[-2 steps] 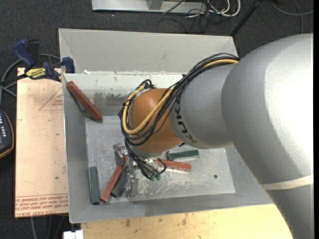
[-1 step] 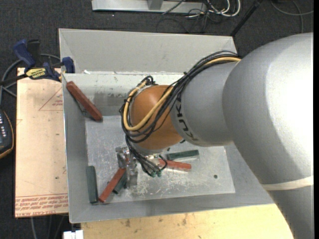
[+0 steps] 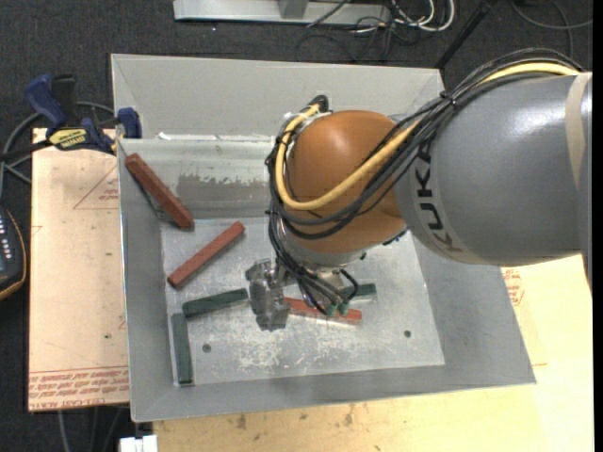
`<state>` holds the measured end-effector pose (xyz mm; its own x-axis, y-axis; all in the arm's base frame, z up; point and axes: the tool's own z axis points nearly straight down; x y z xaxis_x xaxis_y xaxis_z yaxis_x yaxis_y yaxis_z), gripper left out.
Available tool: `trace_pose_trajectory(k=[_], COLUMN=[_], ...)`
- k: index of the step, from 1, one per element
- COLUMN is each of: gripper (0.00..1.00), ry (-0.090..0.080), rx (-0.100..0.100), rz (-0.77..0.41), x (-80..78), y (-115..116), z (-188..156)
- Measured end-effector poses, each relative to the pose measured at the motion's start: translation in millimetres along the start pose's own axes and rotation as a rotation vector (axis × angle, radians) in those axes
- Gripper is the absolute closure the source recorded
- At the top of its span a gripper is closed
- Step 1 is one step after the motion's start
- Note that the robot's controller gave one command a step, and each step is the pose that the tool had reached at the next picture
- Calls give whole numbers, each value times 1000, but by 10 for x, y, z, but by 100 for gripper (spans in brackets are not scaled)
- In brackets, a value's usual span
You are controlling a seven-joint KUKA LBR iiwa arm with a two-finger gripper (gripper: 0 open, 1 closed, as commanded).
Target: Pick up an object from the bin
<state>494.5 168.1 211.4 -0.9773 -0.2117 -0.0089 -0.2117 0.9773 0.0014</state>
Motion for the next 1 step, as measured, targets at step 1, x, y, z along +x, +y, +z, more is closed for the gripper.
trace_pose_trajectory(k=[1], gripper=[0], ry=[7], rx=[0], rz=[1], x=[7], y=[-3], z=[46])
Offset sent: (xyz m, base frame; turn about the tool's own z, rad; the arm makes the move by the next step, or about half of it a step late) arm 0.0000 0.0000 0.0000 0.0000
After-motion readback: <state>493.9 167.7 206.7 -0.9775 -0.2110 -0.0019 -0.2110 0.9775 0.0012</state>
